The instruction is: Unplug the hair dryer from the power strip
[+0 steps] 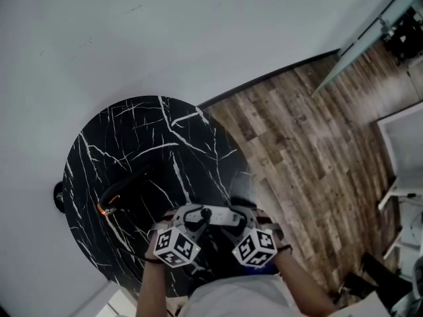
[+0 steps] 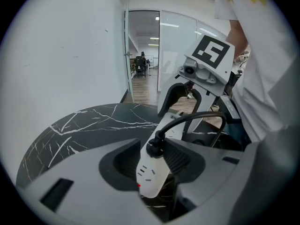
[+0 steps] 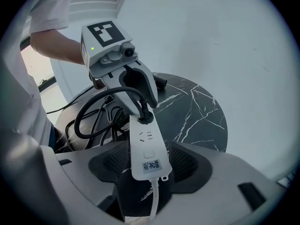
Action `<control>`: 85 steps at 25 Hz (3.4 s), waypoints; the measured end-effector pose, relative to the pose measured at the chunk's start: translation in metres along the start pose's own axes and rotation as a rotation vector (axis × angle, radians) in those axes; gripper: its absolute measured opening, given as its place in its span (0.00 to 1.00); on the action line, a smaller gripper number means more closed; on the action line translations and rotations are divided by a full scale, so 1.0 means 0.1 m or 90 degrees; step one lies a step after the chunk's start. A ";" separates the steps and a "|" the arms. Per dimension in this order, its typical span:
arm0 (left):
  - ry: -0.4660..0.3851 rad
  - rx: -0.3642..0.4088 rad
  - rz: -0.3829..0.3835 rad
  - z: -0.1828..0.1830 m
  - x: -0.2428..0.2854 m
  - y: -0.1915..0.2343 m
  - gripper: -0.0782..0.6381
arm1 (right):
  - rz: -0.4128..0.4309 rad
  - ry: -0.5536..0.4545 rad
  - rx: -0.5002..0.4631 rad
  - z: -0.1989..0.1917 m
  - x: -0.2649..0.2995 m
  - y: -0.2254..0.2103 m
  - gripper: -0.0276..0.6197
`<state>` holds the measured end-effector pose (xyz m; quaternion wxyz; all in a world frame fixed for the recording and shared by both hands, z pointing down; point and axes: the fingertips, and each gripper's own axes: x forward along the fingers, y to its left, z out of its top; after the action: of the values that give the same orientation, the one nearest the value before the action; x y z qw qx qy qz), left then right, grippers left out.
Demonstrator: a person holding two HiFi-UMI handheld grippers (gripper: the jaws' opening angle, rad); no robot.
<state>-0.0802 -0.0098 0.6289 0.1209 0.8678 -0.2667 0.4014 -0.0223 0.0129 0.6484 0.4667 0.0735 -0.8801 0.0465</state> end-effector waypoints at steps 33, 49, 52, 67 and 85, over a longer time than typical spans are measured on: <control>0.000 0.135 -0.041 0.07 0.03 -0.10 0.21 | -0.007 0.012 -0.054 -0.03 0.17 -0.03 0.43; 0.056 0.140 -0.109 -0.01 0.09 -0.10 0.19 | 0.086 0.069 -0.032 -0.06 0.25 -0.02 0.45; 0.063 0.139 -0.101 0.01 0.08 -0.11 0.19 | 0.098 0.077 -0.034 -0.05 0.26 -0.01 0.45; 0.085 0.114 -0.142 -0.02 0.12 -0.10 0.19 | 0.070 0.128 -0.057 -0.10 0.32 -0.01 0.46; 0.114 0.060 -0.173 -0.03 0.11 -0.07 0.19 | 0.069 0.159 -0.056 -0.09 0.36 -0.01 0.46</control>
<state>-0.0719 -0.0070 0.6390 0.1568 0.8612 -0.1162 0.4693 -0.0346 0.0106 0.6832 0.5719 -0.0015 -0.8193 0.0416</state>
